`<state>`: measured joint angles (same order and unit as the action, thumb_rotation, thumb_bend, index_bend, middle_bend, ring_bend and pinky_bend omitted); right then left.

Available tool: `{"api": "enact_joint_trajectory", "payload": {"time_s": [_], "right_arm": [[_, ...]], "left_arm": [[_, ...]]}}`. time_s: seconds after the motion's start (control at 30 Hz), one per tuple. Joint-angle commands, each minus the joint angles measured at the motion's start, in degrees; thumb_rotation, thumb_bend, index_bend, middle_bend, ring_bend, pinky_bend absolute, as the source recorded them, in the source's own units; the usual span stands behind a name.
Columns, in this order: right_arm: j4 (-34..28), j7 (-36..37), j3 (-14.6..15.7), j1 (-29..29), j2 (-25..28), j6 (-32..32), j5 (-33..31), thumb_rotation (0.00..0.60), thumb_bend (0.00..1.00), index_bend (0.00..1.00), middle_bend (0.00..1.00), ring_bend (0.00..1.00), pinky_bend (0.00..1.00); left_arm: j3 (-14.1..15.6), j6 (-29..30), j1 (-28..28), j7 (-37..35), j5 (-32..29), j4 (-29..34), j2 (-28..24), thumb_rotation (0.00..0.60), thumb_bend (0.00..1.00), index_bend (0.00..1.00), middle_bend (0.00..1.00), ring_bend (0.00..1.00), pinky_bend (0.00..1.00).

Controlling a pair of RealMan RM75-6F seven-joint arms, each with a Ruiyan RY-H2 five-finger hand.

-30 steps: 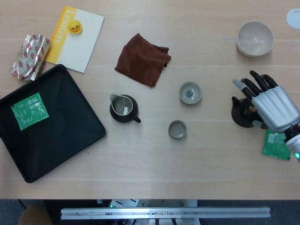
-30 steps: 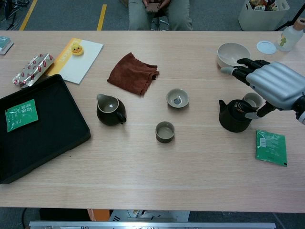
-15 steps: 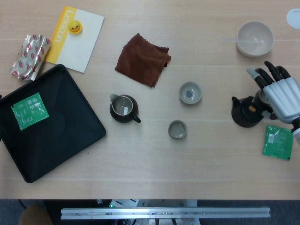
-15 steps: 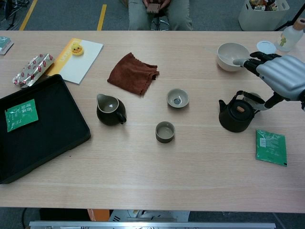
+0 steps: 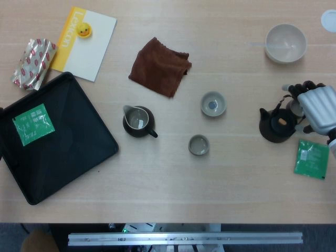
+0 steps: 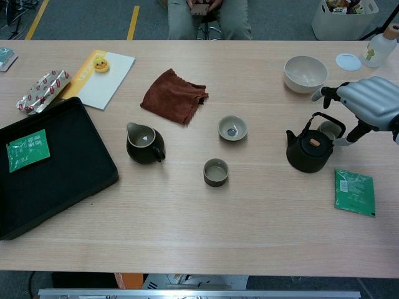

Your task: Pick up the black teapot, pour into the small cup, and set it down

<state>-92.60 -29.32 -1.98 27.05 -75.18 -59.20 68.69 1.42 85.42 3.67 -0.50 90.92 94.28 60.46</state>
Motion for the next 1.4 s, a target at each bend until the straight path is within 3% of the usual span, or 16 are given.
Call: {"api": "enact_joint_trajectory", "payload": {"time_s": [0.03,0.33,0.47,0.77,1.4], "right_arm": [[-0.24,-0.25,0.04,-0.01,0.08,-0.12,-0.30,0.600,0.00,0.23,0.37,0.29,0.46],[-4.09,0.67,0.78,-0.56,3.36,0.17,-1.43,0.600,0.00,0.23,0.37,0.31,0.46],[-5.66,1.63,2.34,-1.81,5.78,-0.34,-0.59,0.600,0.00,0.23,0.39,0.36,0.46],[-5.94,4.37,5.78,-4.46,9.58,-0.03,0.65,0.600,0.00,0.24,0.40,0.37,0.46],[1.52,-0.19,4.04,-0.81,1.42,4.97,-2.68,0.600,0.00,0.24,0.40,0.35,0.46]], "left_arm": [[0.06,0.06,-0.10,-0.03,-0.05,0.00,-0.05,0.600,0.40,0.16,0.24,0.20,0.25],[0.24,-0.01,-0.27,-0.17,-0.21,-0.22,0.01,0.600,0.40,0.17,0.24,0.20,0.25],[0.22,-0.01,-0.26,-0.15,-0.19,-0.28,0.04,0.600,0.40,0.16,0.24,0.20,0.25],[0.21,-0.33,0.23,0.08,0.50,-0.15,0.36,0.600,0.40,0.17,0.24,0.20,0.25],[0.25,-0.03,-0.31,-0.13,-0.50,-0.36,0.10,0.600,0.40,0.17,0.24,0.20,0.25]]}}
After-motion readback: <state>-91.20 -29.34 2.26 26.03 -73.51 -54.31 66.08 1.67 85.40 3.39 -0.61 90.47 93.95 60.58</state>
